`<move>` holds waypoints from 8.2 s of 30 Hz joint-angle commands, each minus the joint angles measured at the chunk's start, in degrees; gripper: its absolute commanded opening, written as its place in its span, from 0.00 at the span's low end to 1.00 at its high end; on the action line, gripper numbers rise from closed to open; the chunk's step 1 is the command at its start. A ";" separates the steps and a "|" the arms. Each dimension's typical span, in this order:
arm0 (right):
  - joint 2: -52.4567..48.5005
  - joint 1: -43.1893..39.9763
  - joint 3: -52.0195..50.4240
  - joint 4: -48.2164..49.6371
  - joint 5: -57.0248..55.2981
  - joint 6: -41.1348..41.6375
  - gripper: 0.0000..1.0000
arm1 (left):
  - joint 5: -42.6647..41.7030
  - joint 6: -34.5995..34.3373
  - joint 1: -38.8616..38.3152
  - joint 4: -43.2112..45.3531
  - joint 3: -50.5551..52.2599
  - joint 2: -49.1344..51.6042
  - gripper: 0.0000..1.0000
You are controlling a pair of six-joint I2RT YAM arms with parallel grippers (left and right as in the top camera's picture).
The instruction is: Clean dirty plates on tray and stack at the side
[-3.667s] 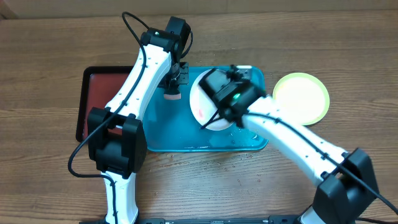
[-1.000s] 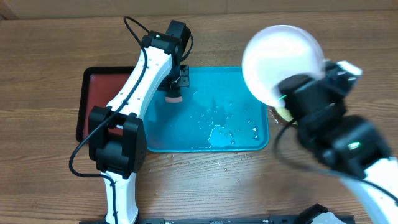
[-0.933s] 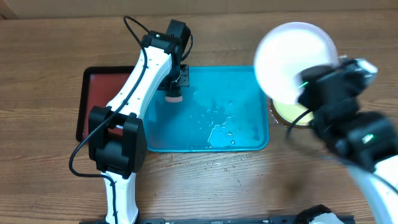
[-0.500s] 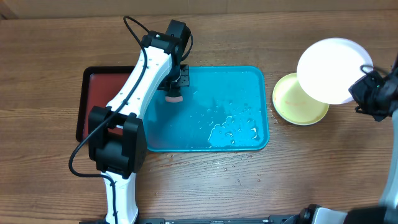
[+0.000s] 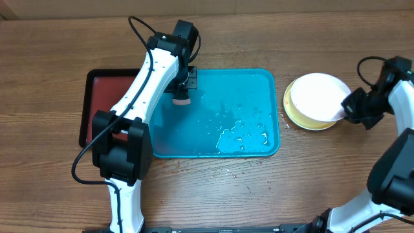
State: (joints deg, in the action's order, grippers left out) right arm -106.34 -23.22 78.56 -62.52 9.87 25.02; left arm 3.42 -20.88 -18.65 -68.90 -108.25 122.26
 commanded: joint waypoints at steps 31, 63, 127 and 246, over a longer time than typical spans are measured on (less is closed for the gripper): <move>8.76 21.31 6.69 -1.99 9.62 -7.91 0.71 | 5.68 13.99 25.42 -12.17 -2.14 -14.03 0.04; 9.22 29.59 6.71 -1.25 6.29 -8.81 0.77 | 6.21 24.17 26.45 22.86 29.75 -16.02 1.00; 62.31 24.50 4.61 5.92 -3.10 -19.82 1.00 | -9.40 20.70 24.52 4.42 10.16 -30.12 1.00; 106.18 27.12 -78.12 58.73 0.87 -20.35 1.00 | -13.81 22.14 24.22 69.68 100.78 -119.34 1.00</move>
State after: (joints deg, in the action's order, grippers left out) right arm -0.84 3.53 1.06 -4.10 10.33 4.86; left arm -9.34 0.45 5.98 -0.05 -10.13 5.98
